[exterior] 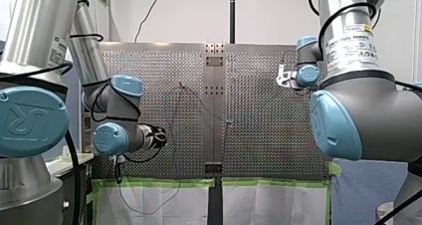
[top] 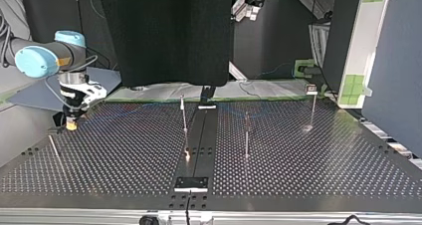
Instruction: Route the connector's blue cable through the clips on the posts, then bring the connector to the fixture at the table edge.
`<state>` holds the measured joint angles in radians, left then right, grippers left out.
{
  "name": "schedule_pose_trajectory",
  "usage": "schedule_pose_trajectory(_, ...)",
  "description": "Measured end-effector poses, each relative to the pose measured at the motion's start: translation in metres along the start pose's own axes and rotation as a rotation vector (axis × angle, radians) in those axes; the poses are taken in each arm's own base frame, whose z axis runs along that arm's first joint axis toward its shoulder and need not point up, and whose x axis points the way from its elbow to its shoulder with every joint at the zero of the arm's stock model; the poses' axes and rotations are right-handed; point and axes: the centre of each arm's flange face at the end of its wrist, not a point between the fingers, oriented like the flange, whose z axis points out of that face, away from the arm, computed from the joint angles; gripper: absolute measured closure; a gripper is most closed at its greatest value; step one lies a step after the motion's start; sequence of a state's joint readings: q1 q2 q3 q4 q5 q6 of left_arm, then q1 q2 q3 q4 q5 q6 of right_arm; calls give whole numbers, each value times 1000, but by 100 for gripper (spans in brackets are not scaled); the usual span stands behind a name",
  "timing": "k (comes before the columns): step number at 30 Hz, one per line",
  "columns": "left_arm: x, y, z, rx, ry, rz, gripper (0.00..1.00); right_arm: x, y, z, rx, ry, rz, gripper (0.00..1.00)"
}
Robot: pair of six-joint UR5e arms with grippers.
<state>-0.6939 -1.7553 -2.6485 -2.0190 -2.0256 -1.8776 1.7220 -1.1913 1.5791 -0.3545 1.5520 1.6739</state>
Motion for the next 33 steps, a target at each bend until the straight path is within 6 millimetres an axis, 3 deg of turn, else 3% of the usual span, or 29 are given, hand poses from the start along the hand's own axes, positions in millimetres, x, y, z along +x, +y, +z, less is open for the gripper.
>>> schedule_pose_trajectory(25,4,5,-6,-18,43,24,0,9,60,9,20,-8,-63,100)
schedule_pose_trajectory(33,2,2,-1,-25,59,51,0,7,89,14,30,2,-63,100)
